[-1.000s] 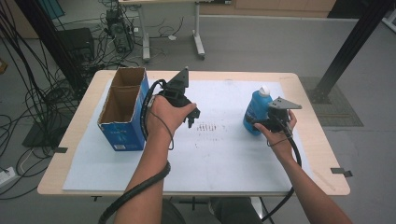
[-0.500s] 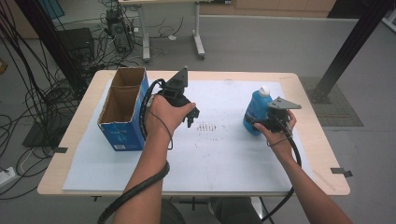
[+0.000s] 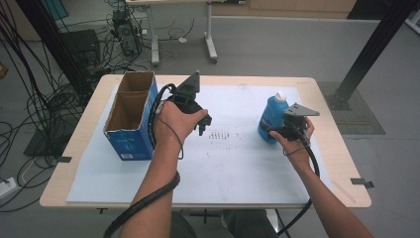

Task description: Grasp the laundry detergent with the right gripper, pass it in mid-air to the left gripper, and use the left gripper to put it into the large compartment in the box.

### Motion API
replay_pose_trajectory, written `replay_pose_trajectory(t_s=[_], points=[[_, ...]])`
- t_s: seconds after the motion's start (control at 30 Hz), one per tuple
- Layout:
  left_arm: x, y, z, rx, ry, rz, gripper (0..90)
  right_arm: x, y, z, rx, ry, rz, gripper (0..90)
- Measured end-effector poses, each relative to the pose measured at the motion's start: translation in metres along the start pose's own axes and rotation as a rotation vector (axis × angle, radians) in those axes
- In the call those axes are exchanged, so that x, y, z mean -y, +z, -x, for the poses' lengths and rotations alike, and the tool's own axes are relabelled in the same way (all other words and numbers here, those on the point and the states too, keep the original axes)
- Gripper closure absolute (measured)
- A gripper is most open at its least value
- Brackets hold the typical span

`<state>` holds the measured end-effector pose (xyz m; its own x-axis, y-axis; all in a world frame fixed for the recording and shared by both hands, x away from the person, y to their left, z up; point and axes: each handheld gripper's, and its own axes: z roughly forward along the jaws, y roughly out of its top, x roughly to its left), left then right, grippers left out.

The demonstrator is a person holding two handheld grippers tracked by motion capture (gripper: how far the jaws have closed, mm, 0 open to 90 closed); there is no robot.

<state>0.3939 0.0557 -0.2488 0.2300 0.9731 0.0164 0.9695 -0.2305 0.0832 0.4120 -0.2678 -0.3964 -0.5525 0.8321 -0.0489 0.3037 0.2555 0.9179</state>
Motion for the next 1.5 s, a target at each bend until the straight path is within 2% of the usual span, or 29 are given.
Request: replay_pose_trajectory(t_s=[1.2,1.37,1.5], points=[[0.0012,-0.0001,-0.0012,-0.011,-0.004,0.003,6.7,0.0003,0.0008,-0.0007,-0.001,-0.013,-0.013,4.7],[0.0016,0.0018,-0.0032,-0.009,-0.006,-0.001,6.7,-0.0002,0.0008,-0.0003,-0.001,-0.022,-0.015,10.2],[0.0020,0.0024,-0.0038,-0.010,-0.004,0.000,6.7,0.0001,0.0013,-0.0002,0.002,-0.031,-0.025,19.2]])
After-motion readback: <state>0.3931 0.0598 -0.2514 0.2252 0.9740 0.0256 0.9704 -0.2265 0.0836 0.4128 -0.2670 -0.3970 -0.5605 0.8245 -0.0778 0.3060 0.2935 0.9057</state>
